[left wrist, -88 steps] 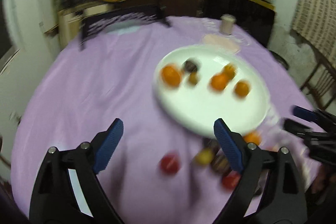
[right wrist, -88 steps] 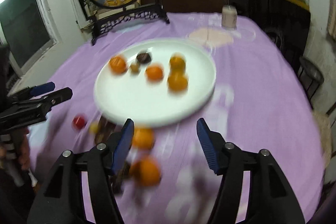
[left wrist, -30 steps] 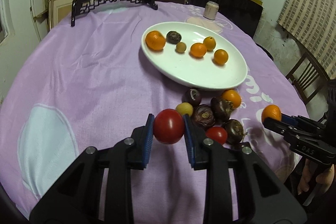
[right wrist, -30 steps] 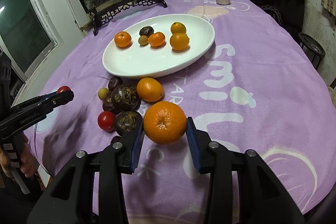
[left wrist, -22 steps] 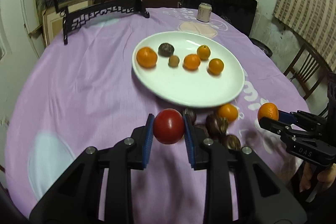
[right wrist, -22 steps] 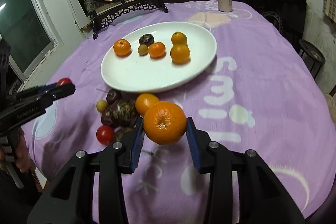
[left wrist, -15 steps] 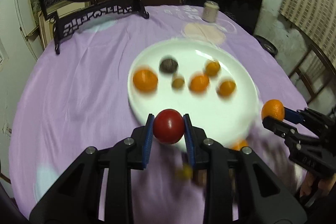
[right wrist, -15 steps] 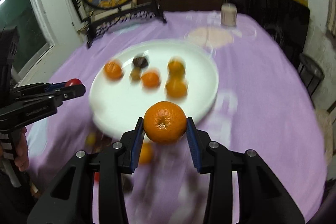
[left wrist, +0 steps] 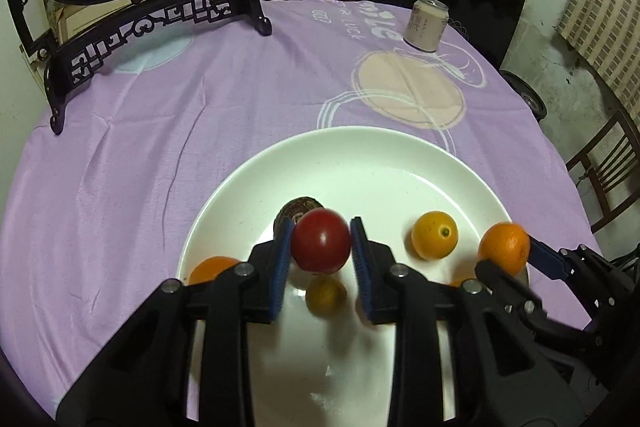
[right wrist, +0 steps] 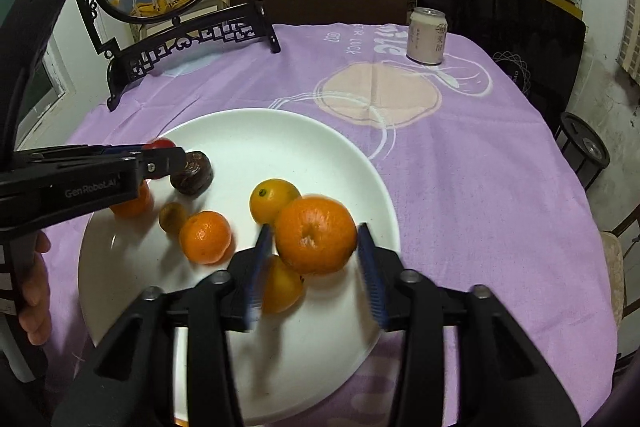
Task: Organize fruits
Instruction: 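Place the red tomato and the orange onto the white plate, opening both tools, then grasp a red tomato with the left tool while the right tool grasps a dark brown fruit, then carry the tomato and dark fruit over the white plate and open both tools, then grasp a yellow plum with the left tool while the right tool grasps a dark cherry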
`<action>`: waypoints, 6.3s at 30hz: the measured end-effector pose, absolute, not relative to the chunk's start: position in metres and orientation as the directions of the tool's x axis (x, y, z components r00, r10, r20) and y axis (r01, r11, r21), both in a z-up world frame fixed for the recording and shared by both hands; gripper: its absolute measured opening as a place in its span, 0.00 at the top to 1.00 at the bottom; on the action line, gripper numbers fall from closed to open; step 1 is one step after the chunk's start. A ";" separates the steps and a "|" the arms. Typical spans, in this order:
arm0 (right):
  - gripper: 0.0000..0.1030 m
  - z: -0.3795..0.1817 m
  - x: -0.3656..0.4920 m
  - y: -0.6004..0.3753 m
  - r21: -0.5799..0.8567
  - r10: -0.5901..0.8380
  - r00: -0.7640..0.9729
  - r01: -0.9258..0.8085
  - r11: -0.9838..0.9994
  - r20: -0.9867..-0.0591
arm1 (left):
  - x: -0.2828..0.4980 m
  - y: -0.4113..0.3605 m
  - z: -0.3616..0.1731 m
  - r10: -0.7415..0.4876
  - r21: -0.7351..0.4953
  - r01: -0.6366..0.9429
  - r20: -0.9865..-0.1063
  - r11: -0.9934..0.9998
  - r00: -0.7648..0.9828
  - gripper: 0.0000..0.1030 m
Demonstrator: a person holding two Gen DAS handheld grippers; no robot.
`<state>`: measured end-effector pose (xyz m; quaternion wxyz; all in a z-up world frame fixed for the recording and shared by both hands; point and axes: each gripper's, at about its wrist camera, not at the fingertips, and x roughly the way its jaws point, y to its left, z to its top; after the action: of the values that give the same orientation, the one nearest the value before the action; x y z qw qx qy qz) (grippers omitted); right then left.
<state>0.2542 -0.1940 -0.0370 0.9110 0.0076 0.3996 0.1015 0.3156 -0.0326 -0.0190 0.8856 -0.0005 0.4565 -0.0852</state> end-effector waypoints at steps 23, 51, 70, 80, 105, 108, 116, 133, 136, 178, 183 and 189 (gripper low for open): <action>0.40 -0.025 0.077 -0.183 0.107 0.234 0.628 -0.234 0.966 -0.742 | 0.079 0.063 -0.021 -0.080 -0.081 0.031 -0.723 0.996 0.686 0.14; 0.70 -0.041 0.057 -0.198 0.119 0.220 0.610 -0.201 0.972 -0.762 | 0.055 0.009 -0.050 -0.192 -0.082 0.207 -0.781 0.975 0.594 0.14; 0.60 -0.072 0.102 -0.179 0.148 0.297 0.539 -0.302 0.942 -0.788 | 0.077 -0.013 -0.063 -0.146 -0.054 0.181 -0.826 0.982 0.545 0.14; 0.60 -0.065 0.057 -0.241 0.218 0.287 0.579 -0.186 0.958 -0.763 | 0.091 -0.040 -0.072 -0.182 -0.091 0.196 -0.834 0.976 0.520 0.31; 0.60 -0.055 0.061 -0.198 0.198 0.307 0.568 -0.248 0.948 -0.764 | 0.065 0.007 -0.044 -0.200 -0.136 0.151 -0.778 0.979 0.595 0.70; 0.60 -0.055 0.064 -0.192 0.193 0.305 0.562 -0.250 0.949 -0.769 | 0.067 0.018 -0.040 -0.200 -0.143 0.141 -0.774 0.980 0.601 0.70; 0.60 -0.038 0.095 -0.179 0.168 0.304 0.583 -0.275 0.946 -0.754 | 0.109 0.027 -0.013 -0.156 -0.088 0.137 -0.746 0.987 0.647 0.70; 0.59 -0.033 0.257 -0.159 0.130 0.299 0.630 -0.300 0.945 -0.717 | 0.295 -0.005 -0.013 -0.123 -0.094 0.080 -0.802 0.992 0.585 0.69; 0.43 -0.033 0.257 -0.165 0.143 0.295 0.648 -0.277 0.950 -0.702 | 0.298 -0.003 -0.012 -0.132 -0.108 0.075 -0.791 0.991 0.597 0.36; 0.72 -0.070 0.054 -0.128 0.164 0.344 0.485 -0.375 0.913 -0.804 | 0.076 0.083 -0.028 -0.076 -0.107 -0.006 -0.742 0.994 0.667 0.22; 0.72 -0.063 0.051 -0.133 0.153 0.331 0.534 -0.351 0.924 -0.778 | 0.071 0.075 -0.033 -0.088 -0.087 0.033 -0.753 0.996 0.652 0.22; 0.72 -0.058 0.049 -0.161 0.178 0.318 0.558 -0.291 0.940 -0.766 | 0.075 0.041 -0.043 -0.075 -0.010 0.104 -0.757 0.995 0.649 0.22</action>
<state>0.0489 -0.1606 -0.0581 0.8826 0.0156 0.4370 0.1725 0.0751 0.0407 -0.0429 0.9079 0.0171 0.4160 -0.0492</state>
